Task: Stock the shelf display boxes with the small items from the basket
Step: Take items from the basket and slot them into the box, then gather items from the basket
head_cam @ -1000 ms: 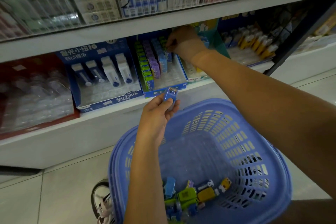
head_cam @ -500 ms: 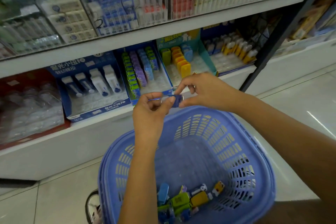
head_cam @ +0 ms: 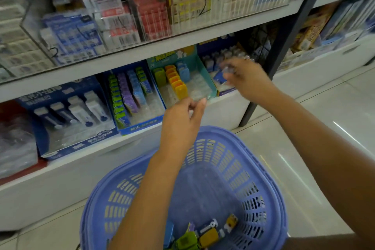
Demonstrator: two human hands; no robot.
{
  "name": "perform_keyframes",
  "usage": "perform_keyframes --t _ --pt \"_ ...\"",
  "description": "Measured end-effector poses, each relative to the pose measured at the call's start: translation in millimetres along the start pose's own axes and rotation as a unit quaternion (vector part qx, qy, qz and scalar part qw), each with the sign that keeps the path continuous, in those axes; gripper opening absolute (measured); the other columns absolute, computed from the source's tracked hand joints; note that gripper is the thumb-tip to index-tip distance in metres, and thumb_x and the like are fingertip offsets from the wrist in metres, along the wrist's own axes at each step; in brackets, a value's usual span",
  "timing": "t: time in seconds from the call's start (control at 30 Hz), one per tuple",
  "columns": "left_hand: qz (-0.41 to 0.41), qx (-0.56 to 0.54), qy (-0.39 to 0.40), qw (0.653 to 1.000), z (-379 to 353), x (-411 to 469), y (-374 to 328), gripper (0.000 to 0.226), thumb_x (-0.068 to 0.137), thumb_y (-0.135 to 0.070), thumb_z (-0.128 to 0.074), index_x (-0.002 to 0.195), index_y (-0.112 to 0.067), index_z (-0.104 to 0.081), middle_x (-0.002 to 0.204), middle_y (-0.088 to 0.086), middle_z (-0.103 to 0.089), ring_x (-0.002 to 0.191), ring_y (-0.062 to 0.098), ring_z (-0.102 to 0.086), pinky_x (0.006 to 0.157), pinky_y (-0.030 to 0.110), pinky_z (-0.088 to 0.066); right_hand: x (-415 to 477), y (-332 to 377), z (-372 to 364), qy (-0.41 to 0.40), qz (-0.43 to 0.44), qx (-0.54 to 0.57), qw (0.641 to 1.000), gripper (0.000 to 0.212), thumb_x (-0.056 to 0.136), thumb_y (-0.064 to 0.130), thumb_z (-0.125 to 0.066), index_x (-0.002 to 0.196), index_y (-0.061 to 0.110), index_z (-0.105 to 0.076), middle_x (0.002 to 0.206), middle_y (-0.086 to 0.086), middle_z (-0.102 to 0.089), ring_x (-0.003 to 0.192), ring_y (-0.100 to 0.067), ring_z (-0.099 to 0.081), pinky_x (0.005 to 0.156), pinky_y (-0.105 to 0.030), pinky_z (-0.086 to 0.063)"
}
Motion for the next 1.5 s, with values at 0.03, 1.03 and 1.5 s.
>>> perform_keyframes --t 0.03,1.03,1.5 --pt "-0.002 0.043 0.041 0.998 -10 5 2 0.030 0.094 -0.043 -0.051 0.104 -0.018 -0.064 0.102 -0.003 -0.069 0.095 0.013 -0.063 0.080 0.028 -0.048 9 -9 10 -0.038 0.003 -0.022 0.999 0.028 0.095 0.016 -0.052 0.121 0.016 -0.060 0.102 -0.003 -0.059 0.088 -0.018 -0.059 0.072 -0.017 -0.042" --pt "-0.046 0.076 0.067 0.994 -18 -5 21 0.027 0.096 -0.023 -0.051 0.120 -0.016 -0.058 0.127 -0.001 -0.055 0.111 0.014 -0.051 0.087 0.013 -0.033 73 -12 -19 0.075 0.016 -0.272 0.959 0.027 0.092 0.017 -0.050 0.113 0.008 -0.064 0.113 -0.019 -0.060 0.106 -0.034 -0.055 0.084 -0.029 -0.047" --pt "0.191 0.168 0.511 0.821 -123 -221 190 0.026 0.096 -0.025 -0.046 0.107 -0.007 -0.061 0.112 0.021 -0.059 0.097 0.030 -0.055 0.082 0.036 -0.041 -191 -19 -228 0.582 -0.016 -0.198 0.789 0.019 0.089 0.022 -0.063 0.099 0.006 -0.064 0.091 -0.012 -0.059 0.086 -0.027 -0.052 0.080 -0.033 -0.043"
Point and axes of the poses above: each hand's wrist, its own x-axis towards the middle knuckle, its own z-axis out of the back of the hand, y = z × x, the point moved 6 cm from there along x, towards the middle knuckle
